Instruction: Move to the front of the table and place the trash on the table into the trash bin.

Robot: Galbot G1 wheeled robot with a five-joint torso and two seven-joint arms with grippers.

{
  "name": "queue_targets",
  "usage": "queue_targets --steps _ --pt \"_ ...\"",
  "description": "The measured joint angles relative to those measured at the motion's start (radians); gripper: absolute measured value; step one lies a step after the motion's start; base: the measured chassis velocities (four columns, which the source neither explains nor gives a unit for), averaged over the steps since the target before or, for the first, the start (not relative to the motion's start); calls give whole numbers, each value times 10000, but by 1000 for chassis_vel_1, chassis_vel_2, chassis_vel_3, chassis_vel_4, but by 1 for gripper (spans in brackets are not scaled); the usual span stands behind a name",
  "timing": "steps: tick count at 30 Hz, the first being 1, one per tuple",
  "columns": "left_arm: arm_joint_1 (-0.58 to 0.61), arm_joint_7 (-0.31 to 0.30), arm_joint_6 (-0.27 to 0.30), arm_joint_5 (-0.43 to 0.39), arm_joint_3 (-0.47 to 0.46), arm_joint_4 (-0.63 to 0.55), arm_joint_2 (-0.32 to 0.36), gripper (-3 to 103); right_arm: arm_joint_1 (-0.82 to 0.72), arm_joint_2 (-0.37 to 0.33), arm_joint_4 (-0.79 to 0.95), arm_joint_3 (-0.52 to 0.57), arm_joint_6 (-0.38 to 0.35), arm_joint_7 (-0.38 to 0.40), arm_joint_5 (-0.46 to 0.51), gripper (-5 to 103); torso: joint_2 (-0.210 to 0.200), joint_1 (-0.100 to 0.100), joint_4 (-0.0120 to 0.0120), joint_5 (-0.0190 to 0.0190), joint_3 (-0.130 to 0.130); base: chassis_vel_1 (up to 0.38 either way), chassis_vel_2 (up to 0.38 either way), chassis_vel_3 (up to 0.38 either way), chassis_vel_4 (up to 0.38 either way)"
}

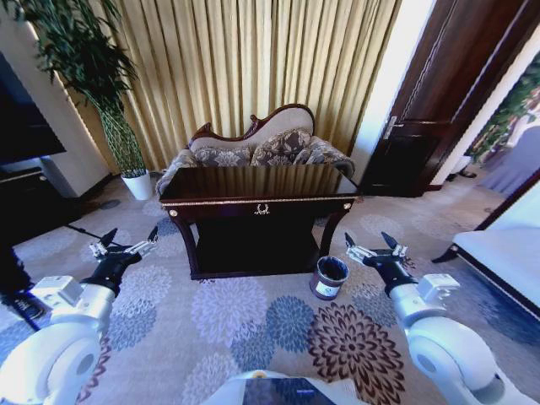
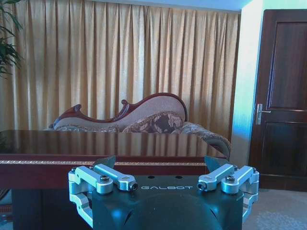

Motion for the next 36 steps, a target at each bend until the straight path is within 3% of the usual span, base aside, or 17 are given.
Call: queue_targets --steps 36 --pt "-5 -178 -542 52 109 -1 -19 100 -48 40 -2 -120 77 23 -31 100 3 -3 -5 6 -1 199 -209 -199 202"
